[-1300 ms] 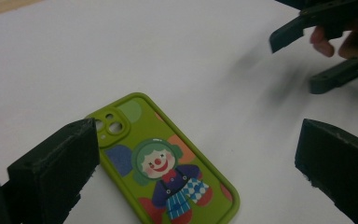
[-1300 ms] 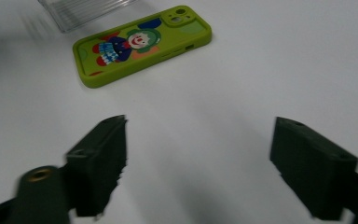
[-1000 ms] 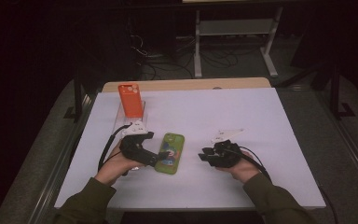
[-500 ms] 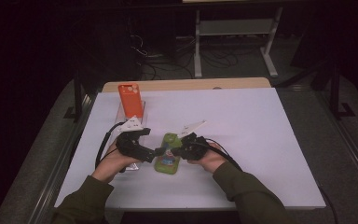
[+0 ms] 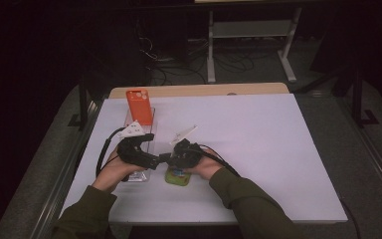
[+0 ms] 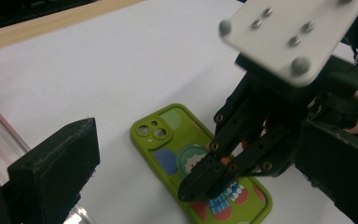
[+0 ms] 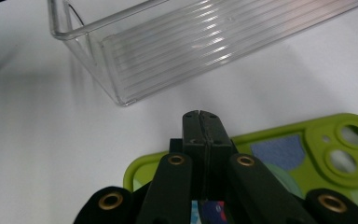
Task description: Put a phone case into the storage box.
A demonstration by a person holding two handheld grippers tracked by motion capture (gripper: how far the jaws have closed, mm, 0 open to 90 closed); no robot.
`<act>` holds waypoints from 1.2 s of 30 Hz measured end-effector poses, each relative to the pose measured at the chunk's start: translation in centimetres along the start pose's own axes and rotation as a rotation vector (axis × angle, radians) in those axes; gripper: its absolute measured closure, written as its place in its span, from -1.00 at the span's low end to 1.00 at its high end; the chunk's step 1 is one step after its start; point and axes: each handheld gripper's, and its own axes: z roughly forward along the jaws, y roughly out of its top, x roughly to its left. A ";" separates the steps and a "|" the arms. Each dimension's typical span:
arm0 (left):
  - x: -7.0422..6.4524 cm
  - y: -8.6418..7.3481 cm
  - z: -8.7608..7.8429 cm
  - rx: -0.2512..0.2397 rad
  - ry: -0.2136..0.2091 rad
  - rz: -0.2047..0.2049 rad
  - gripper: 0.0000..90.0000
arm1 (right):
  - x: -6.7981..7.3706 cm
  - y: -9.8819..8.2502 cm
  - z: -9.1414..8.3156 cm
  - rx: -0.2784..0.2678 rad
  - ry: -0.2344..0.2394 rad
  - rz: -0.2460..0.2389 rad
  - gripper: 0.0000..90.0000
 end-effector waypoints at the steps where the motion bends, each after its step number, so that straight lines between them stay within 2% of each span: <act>1: 0.0 0.0 -0.1 -0.002 0.004 -0.003 -1.00 | -0.1 0.1 0.3 0.006 -0.003 -0.010 0.97; 3: 0.2 0.0 -0.3 -0.003 0.011 -0.001 -1.00 | 0.0 0.2 0.8 0.014 0.008 -0.003 0.97; 7: 0.4 0.1 -0.5 -0.010 0.020 -0.002 -1.00 | 0.1 0.4 1.5 0.029 0.011 -0.030 0.97; 12: 0.4 0.1 -0.7 -0.017 0.017 -0.013 -1.00 | 0.1 0.2 2.0 0.051 0.021 -0.021 0.97; 25: 0.9 -0.1 -0.8 -0.017 0.036 -0.022 -1.00 | 0.1 0.2 1.9 0.065 0.025 -0.013 0.97; 27: 0.9 -0.2 -0.8 -0.010 0.037 -0.024 -1.00 | 0.1 0.2 1.9 0.062 0.023 -0.028 0.97; 36: 0.6 -0.2 -0.6 -0.004 0.030 -0.018 -1.00 | 0.1 -0.5 0.9 0.087 0.017 -0.023 0.97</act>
